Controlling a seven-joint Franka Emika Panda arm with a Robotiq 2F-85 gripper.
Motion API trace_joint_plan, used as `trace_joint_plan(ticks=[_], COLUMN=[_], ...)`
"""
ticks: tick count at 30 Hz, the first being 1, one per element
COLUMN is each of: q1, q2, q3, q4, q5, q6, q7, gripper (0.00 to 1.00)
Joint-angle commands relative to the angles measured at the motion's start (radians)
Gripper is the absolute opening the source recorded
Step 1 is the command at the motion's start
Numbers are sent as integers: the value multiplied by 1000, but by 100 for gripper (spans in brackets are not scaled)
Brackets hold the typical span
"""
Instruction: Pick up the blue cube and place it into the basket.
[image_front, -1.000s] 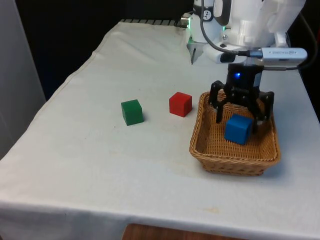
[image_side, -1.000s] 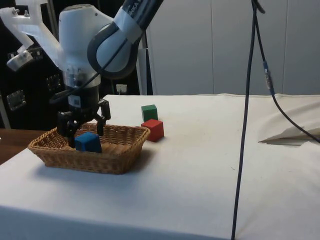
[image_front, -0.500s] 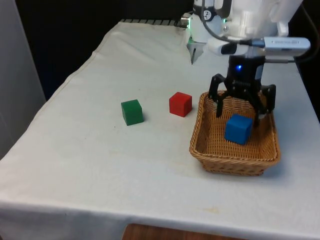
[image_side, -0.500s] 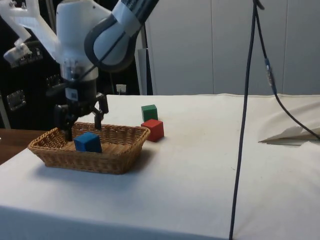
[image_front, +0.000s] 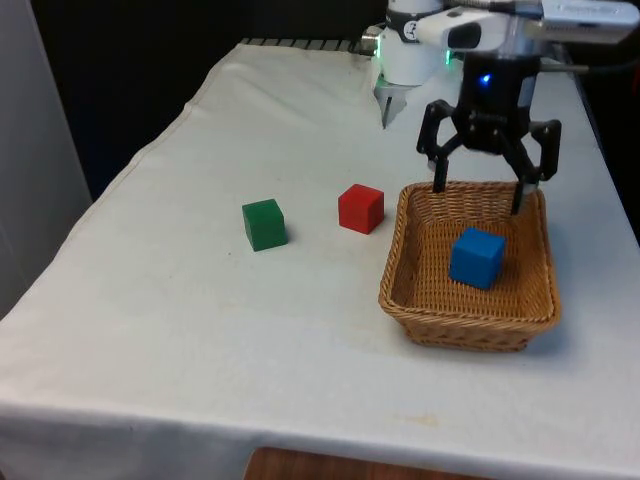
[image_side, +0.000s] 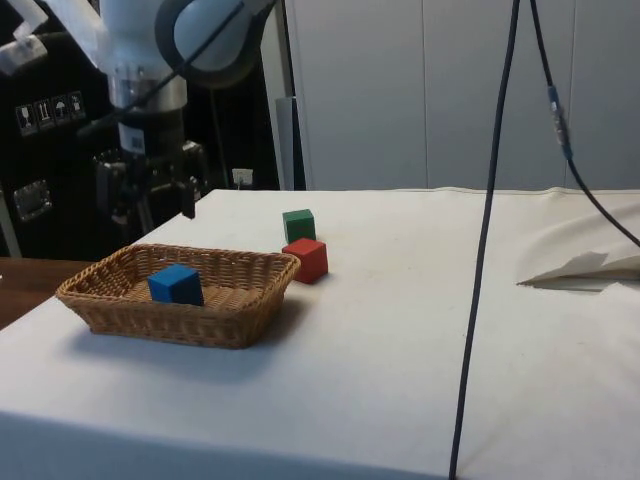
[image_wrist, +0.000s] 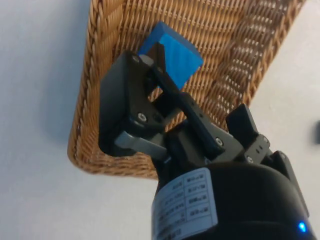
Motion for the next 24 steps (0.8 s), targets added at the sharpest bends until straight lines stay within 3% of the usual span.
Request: trace_joint_plan(ticks=[1,2,3,10,11,13,20,21,22,24], q1=[-5,0,-8,-26,-19,-32,-51,-41,-53,-56], q2=[-9,-6,-21,-59,-56,-67,-100,-95,-104,-110], q3=[7,0,7,2,-5,1,-14,-20,-16,-22], q4=[2,0,3,13,13,15,23,19,24,28], q5=[11,0,12,21,7,23,43,27,45,51], q6=[-16,-6,-32,-84,-77,-94,-128,-114,-132,-140], q7=[-9,-1,-14,-45,-33,-54,-98,-81,-103,-114], gripper=[100,100,100,100,100,100,100,100,100,100])
